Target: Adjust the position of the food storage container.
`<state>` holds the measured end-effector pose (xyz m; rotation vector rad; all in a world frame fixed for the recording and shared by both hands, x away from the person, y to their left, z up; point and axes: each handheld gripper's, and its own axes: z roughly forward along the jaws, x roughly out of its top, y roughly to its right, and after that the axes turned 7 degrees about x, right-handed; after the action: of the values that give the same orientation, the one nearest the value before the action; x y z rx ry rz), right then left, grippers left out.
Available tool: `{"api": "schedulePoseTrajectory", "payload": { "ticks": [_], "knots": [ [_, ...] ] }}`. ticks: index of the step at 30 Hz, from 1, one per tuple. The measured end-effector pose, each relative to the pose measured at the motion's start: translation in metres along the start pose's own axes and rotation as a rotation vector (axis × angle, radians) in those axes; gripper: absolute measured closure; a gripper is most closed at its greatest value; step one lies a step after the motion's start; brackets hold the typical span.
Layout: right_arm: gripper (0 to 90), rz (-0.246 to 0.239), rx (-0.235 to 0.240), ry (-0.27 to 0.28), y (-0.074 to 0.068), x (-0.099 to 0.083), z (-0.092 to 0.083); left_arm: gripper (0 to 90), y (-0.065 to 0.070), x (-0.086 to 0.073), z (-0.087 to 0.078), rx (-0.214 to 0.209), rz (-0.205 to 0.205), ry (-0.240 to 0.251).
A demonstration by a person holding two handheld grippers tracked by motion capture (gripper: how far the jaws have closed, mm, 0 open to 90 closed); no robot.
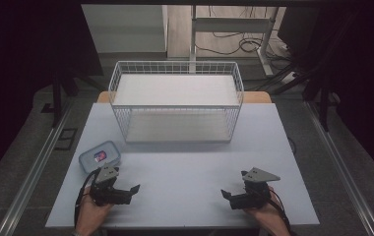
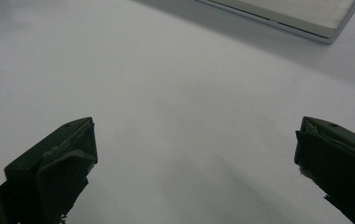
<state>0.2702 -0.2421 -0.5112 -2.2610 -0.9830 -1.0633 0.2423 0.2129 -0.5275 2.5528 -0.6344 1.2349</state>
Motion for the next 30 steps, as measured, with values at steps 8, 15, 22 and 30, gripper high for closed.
{"api": "schedulePoseTrajectory", "payload": {
  "ticks": [8, 15, 22, 30],
  "knots": [
    [0.0, 0.007, 0.008, -0.014, -0.003, 0.002, 0.001, 6.0, -0.011, 0.011, -0.008, 0.027, -0.026, 0.029],
    [1.3, 0.024, 0.018, -0.047, -0.003, 0.003, 0.001, 33.2, -0.039, 0.026, -0.023, 0.075, -0.097, 0.076],
    [7.4, 0.016, 0.022, -0.036, -0.005, 0.006, -0.001, 61.1, -0.064, 0.038, -0.022, 0.144, -0.124, 0.060],
    [9.3, 0.025, 0.026, -0.050, -0.003, 0.005, 0.000, 89.4, -0.102, 0.040, -0.014, 0.196, -0.154, 0.038]
  ]
}}
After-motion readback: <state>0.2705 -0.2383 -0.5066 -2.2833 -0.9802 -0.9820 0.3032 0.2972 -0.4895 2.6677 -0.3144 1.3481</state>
